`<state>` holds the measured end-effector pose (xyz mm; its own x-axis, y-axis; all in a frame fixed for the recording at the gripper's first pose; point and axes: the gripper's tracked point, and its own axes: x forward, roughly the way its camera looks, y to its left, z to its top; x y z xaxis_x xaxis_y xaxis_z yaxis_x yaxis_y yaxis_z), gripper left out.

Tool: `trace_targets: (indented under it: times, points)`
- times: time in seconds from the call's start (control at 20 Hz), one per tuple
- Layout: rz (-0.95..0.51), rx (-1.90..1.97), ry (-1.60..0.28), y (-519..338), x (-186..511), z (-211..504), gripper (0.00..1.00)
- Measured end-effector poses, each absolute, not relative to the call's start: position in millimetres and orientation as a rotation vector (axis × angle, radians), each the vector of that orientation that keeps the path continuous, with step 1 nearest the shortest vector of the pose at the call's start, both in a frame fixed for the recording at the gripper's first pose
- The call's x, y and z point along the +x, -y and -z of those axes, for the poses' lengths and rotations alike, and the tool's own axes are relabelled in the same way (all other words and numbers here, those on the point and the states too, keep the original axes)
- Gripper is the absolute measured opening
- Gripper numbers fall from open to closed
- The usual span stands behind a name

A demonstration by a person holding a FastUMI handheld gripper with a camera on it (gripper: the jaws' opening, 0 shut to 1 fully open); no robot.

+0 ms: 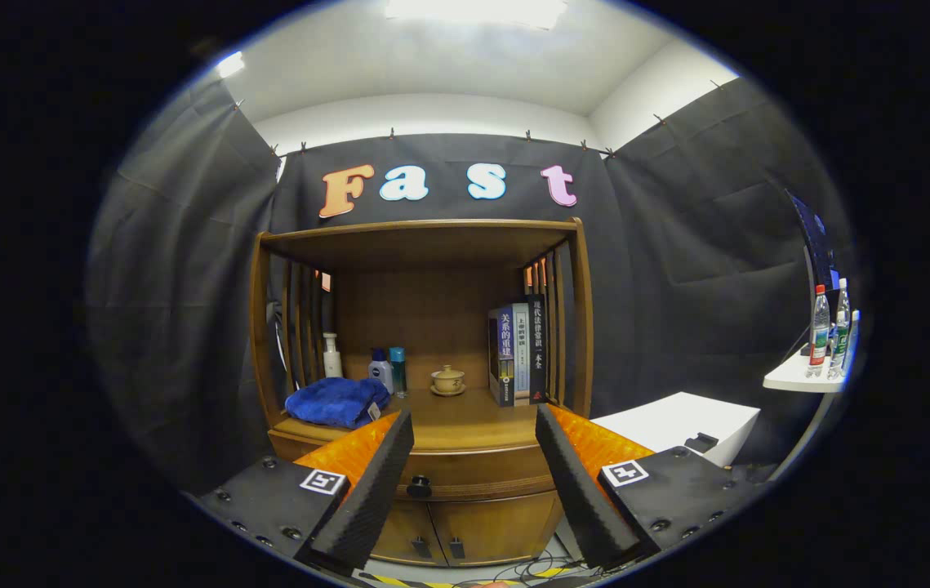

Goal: Pull open the drawer, take out the items inside it, and place them on the countertop above the cabinet.

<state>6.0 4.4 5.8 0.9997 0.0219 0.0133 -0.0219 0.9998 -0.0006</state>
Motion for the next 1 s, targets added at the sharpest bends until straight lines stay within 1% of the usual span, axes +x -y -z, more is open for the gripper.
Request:
trace_targets:
  times: [0.2,0.45,0.55,0.85,1.0]
  points:
    - [-0.08,0.003,-0.026,-31.9,34.7,35.9,0.98]
    - [-0.084,0.019,-0.052,-50.8,84.4,93.4,0.98]
    - [-0.113,0.028,-0.084,-65.8,106.9,122.0,0.98]
    - [-0.16,-0.027,-0.11,-93.9,139.1,178.6,0.98]
    - [-0.135,-0.051,-0.122,-92.7,149.0,199.0,0.97]
